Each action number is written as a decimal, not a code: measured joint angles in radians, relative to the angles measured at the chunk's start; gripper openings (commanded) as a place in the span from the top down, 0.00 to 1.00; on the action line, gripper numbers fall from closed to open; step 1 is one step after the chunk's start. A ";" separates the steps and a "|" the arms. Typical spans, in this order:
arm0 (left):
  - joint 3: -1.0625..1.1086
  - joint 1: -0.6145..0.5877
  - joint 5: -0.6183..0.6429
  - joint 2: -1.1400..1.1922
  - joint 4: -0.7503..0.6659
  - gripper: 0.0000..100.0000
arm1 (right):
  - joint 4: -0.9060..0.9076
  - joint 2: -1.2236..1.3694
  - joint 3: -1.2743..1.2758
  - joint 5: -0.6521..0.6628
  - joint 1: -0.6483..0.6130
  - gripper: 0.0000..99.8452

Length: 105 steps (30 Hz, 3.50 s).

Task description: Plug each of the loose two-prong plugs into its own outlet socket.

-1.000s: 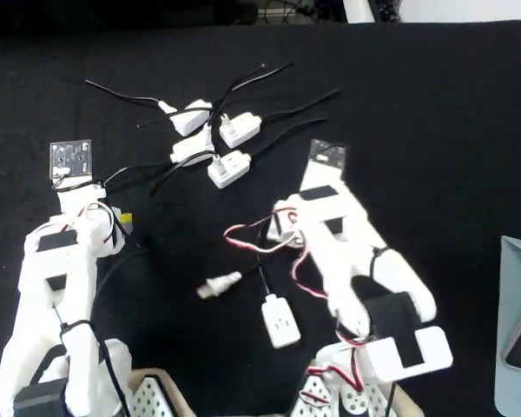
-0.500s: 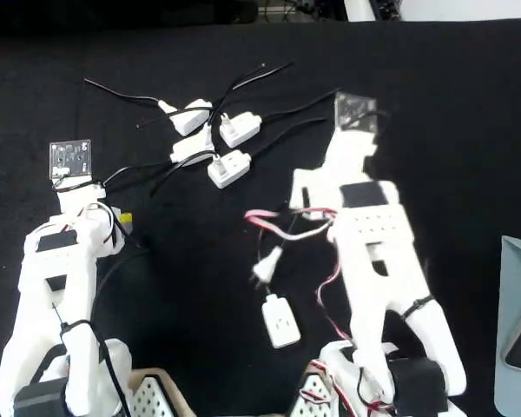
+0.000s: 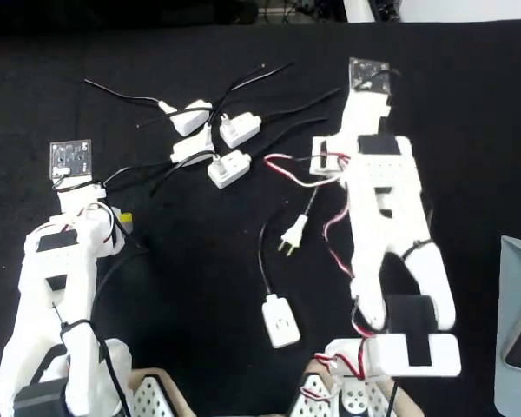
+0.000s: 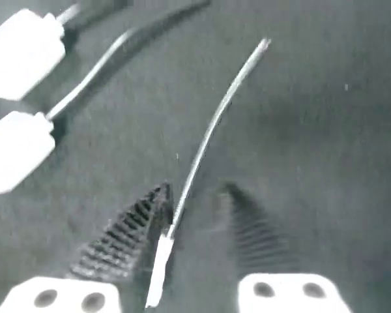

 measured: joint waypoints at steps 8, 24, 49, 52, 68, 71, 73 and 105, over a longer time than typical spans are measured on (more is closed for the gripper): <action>0.000 0.000 0.000 0.000 0.000 0.75 | 0.239 -0.023 -0.052 -0.037 -0.069 0.84; 0.000 0.000 0.000 0.000 0.000 0.75 | -0.035 -0.040 0.377 -0.180 -0.176 0.84; 0.000 0.000 0.000 0.000 0.000 0.75 | -0.083 0.126 0.281 -0.285 -0.261 0.98; 0.000 0.000 0.000 0.000 0.000 0.75 | -0.055 0.094 0.281 -0.285 -0.269 0.99; 0.000 0.000 0.000 0.000 0.000 0.75 | 0.002 -0.014 0.281 0.069 -0.077 0.86; 0.000 0.000 0.000 0.000 0.000 0.75 | 0.035 -0.015 0.281 0.074 -0.063 0.87; 0.000 0.000 0.000 0.000 0.000 0.75 | 0.054 -0.025 0.281 0.074 -0.063 0.88; 0.000 0.000 0.000 0.000 0.000 0.75 | 0.124 -0.025 0.304 0.054 -0.112 0.89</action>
